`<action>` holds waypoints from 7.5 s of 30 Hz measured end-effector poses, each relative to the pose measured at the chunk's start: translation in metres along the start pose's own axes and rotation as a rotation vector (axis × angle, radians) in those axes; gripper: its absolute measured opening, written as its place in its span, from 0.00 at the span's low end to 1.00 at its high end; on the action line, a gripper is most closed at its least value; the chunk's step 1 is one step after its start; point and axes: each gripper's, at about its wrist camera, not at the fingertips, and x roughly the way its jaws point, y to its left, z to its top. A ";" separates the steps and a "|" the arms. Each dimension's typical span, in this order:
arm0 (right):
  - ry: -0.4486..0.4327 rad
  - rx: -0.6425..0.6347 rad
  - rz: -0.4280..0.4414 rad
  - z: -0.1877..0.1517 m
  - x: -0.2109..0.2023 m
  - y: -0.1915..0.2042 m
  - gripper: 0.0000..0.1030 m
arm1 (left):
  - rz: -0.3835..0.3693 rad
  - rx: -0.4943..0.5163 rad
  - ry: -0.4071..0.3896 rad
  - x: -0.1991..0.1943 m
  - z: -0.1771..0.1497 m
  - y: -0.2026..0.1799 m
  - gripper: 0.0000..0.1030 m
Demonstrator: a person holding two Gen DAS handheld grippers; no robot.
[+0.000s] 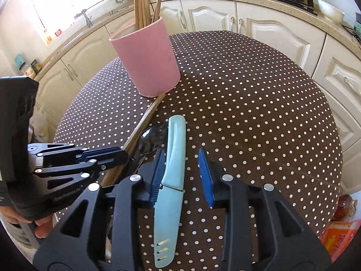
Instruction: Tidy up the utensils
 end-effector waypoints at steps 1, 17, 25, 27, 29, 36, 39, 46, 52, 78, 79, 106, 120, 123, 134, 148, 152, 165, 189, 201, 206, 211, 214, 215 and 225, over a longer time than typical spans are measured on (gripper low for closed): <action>0.009 -0.004 -0.012 0.001 0.002 0.000 0.31 | 0.007 -0.006 -0.011 -0.002 -0.001 0.001 0.06; 0.100 -0.133 -0.150 0.004 0.037 0.027 0.32 | -0.002 -0.023 -0.054 -0.025 0.002 0.020 0.06; 0.040 -0.088 -0.087 0.001 0.029 0.012 0.20 | -0.012 0.002 -0.079 -0.024 0.001 0.008 0.06; 0.011 -0.081 -0.076 0.000 0.019 0.010 0.20 | -0.017 0.012 -0.093 -0.026 0.001 0.004 0.06; -0.023 -0.070 -0.059 -0.002 0.008 0.007 0.20 | -0.023 0.016 -0.116 -0.030 0.002 0.000 0.06; -0.108 -0.054 -0.015 0.005 -0.023 0.004 0.20 | -0.056 0.021 -0.214 -0.043 0.003 -0.012 0.06; -0.132 -0.046 0.004 0.007 -0.033 0.000 0.20 | -0.060 0.042 -0.245 -0.044 0.003 -0.023 0.06; -0.201 -0.027 0.034 0.015 -0.057 -0.001 0.20 | -0.092 0.074 -0.368 -0.058 0.003 -0.038 0.06; -0.272 -0.027 0.061 0.025 -0.077 0.003 0.20 | -0.141 0.076 -0.510 -0.079 0.007 -0.044 0.06; -0.539 -0.112 0.130 0.107 -0.134 0.034 0.20 | -0.037 0.089 -1.074 -0.153 0.075 -0.032 0.06; -0.545 -0.115 0.132 0.112 -0.134 0.035 0.20 | -0.030 0.082 -1.084 -0.153 0.082 -0.030 0.06; -0.460 -0.115 0.137 0.164 -0.063 0.024 0.20 | 0.025 0.021 -1.164 -0.095 0.136 0.000 0.06; -0.423 -0.093 0.133 0.160 -0.052 0.024 0.20 | 0.030 0.010 -1.056 -0.084 0.122 0.008 0.30; -0.416 -0.087 0.127 0.159 -0.049 0.024 0.20 | 0.044 0.009 -1.031 -0.085 0.118 0.010 0.31; -0.397 -0.078 0.111 0.154 -0.043 0.028 0.20 | 0.040 -0.014 -0.962 -0.090 0.106 0.017 0.36; -0.379 -0.062 0.110 0.148 -0.037 0.028 0.21 | 0.057 -0.033 -0.881 -0.091 0.099 0.023 0.39; -0.378 -0.061 0.110 0.145 -0.037 0.030 0.22 | 0.069 -0.038 -0.871 -0.093 0.096 0.022 0.39; -0.390 -0.050 0.102 0.134 -0.048 0.033 0.22 | 0.083 -0.026 -0.867 -0.111 0.082 0.016 0.44; -0.324 -0.018 0.064 0.064 -0.067 0.024 0.23 | 0.019 0.062 -0.573 -0.101 0.031 -0.013 0.48; -0.208 0.014 0.049 0.016 -0.038 0.008 0.30 | 0.080 0.044 -0.240 -0.038 0.006 0.001 0.48; -0.163 0.021 0.055 0.002 -0.024 0.006 0.30 | 0.108 0.067 -0.181 -0.020 -0.008 0.006 0.48; -0.136 0.026 0.062 -0.008 -0.017 0.004 0.31 | 0.129 0.090 -0.155 -0.007 -0.019 0.006 0.50; -0.135 0.034 0.062 -0.012 -0.018 0.001 0.39 | 0.156 0.103 -0.159 -0.005 -0.021 0.004 0.52; -0.137 0.037 0.061 -0.013 -0.018 0.000 0.42 | 0.159 0.107 -0.160 -0.004 -0.022 0.003 0.52; -0.122 0.035 0.068 -0.015 -0.012 0.003 0.42 | 0.201 0.102 -0.149 -0.002 -0.006 -0.004 0.58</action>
